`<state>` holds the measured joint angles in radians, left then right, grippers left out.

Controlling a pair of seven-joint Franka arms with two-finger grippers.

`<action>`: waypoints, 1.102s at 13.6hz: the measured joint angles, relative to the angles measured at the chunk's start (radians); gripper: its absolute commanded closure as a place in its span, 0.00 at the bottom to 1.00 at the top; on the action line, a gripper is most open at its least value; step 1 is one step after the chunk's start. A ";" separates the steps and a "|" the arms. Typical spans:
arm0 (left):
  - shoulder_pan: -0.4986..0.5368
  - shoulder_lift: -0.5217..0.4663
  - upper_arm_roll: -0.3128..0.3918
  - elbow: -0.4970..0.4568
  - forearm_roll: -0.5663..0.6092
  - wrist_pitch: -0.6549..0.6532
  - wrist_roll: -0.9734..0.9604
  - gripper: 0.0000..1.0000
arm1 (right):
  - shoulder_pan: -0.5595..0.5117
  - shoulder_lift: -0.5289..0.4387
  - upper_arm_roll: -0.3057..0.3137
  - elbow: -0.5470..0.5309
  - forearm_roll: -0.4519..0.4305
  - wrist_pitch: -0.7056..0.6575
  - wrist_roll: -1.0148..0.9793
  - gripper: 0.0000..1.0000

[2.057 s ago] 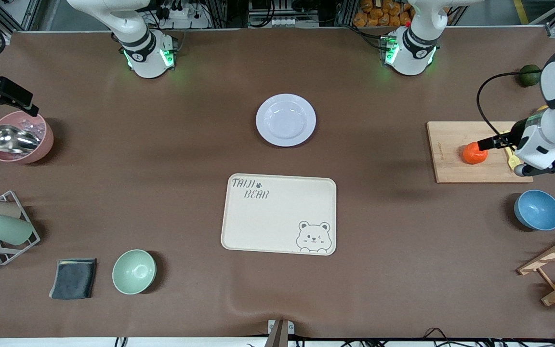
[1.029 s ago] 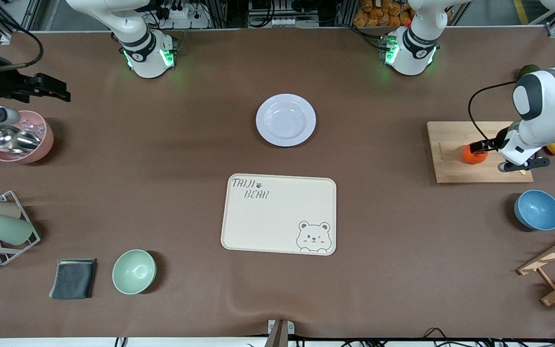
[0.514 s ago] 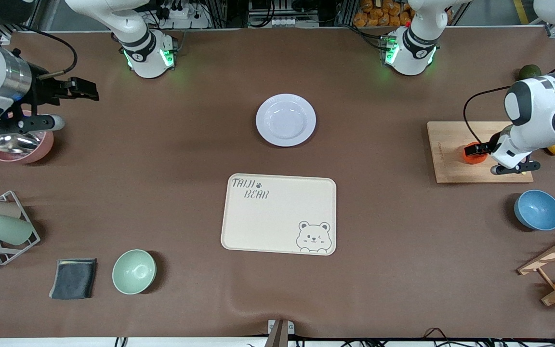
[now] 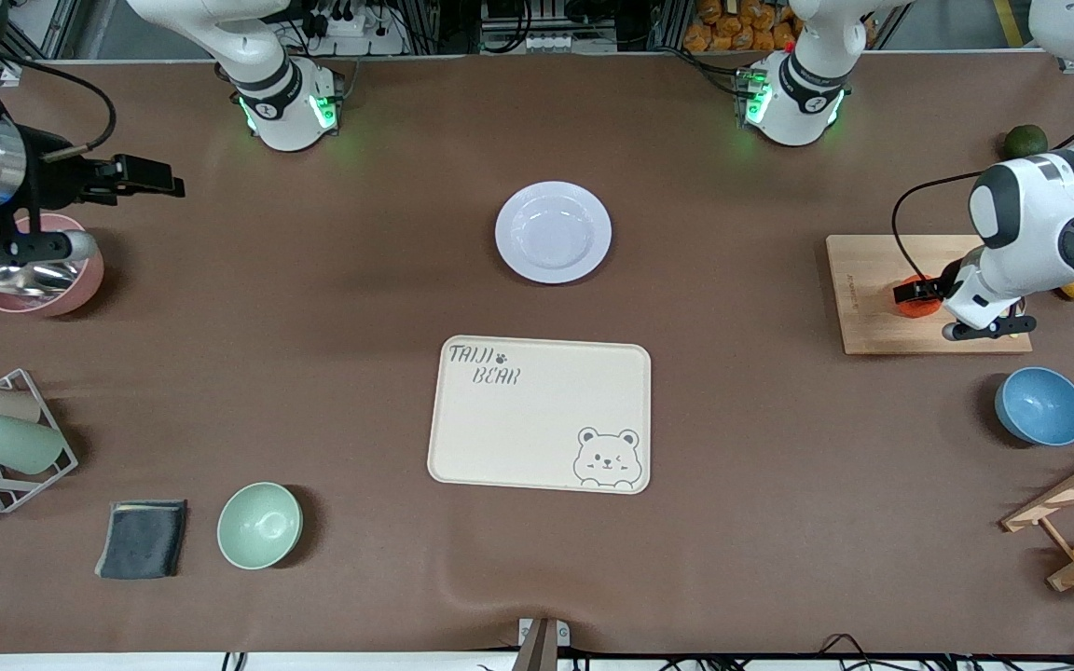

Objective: Place orange and plate with both arms
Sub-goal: 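Close the left gripper on the orange while the right gripper moves out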

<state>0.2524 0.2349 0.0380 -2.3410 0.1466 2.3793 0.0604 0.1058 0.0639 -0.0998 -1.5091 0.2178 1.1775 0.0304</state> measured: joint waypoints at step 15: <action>0.012 0.019 -0.002 0.014 0.008 -0.001 0.000 1.00 | -0.037 0.080 0.015 0.004 0.037 0.003 -0.002 0.00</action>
<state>0.2647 0.2542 0.0356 -2.3271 0.1547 2.3783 0.0600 0.0692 0.1443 -0.0844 -1.5056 0.2547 1.1808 0.0287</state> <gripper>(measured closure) 0.282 0.000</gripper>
